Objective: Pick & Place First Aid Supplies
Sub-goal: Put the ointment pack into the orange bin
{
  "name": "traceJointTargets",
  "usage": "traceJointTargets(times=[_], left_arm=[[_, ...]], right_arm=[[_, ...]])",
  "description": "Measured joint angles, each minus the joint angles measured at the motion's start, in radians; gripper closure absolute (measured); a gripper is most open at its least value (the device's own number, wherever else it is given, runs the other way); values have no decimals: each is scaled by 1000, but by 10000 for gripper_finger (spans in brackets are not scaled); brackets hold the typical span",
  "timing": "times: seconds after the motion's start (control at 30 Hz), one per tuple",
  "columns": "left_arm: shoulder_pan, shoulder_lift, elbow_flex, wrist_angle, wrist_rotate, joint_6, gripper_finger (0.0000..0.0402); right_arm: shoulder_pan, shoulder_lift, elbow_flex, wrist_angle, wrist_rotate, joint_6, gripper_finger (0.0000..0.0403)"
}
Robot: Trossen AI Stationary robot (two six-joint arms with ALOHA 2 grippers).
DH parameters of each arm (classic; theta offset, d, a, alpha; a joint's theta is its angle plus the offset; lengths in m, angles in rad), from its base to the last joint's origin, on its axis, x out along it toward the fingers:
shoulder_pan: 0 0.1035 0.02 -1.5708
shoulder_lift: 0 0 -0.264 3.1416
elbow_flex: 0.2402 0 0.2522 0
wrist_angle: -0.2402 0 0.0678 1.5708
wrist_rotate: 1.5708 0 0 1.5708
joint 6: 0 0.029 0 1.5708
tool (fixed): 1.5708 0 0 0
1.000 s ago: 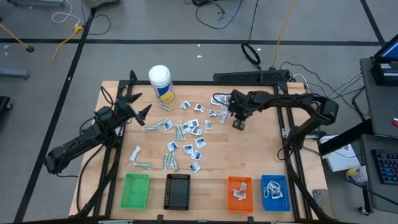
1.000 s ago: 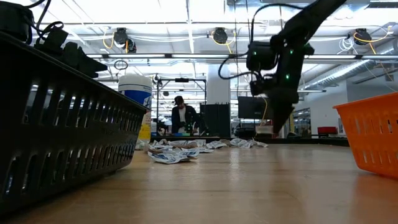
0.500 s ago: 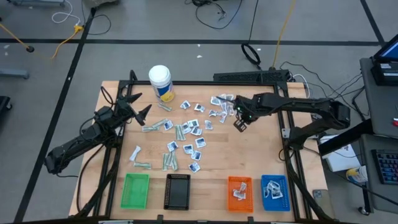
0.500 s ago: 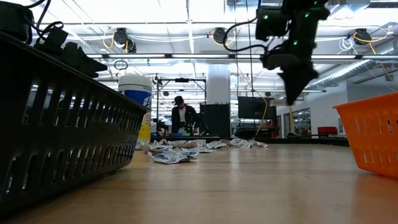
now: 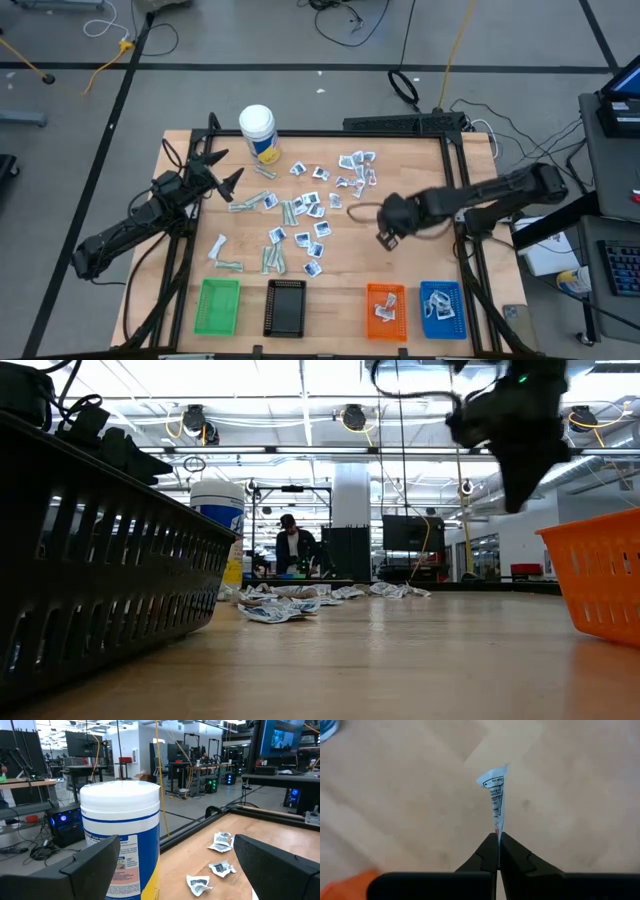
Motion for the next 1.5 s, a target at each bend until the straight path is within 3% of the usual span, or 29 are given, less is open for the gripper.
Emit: traceJointTargets(times=[0.3, 0.57, 1.07, 1.5], left_arm=[[0, 0, 0, 0, 0, 0, 5], [0, 0, 0, 0, -1, 0, 5], [0, 0, 0, 0, -1, 0, 5], [0, 0, 0, 0, -1, 0, 5]], right_arm=[[288, 55, 0, 115, -12, 352, 403], [424, 134, 12, 270, -36, 523, 403], [545, 348, 240, 286, -32, 574, 403], [557, 465, 245, 291, -134, 542, 403]])
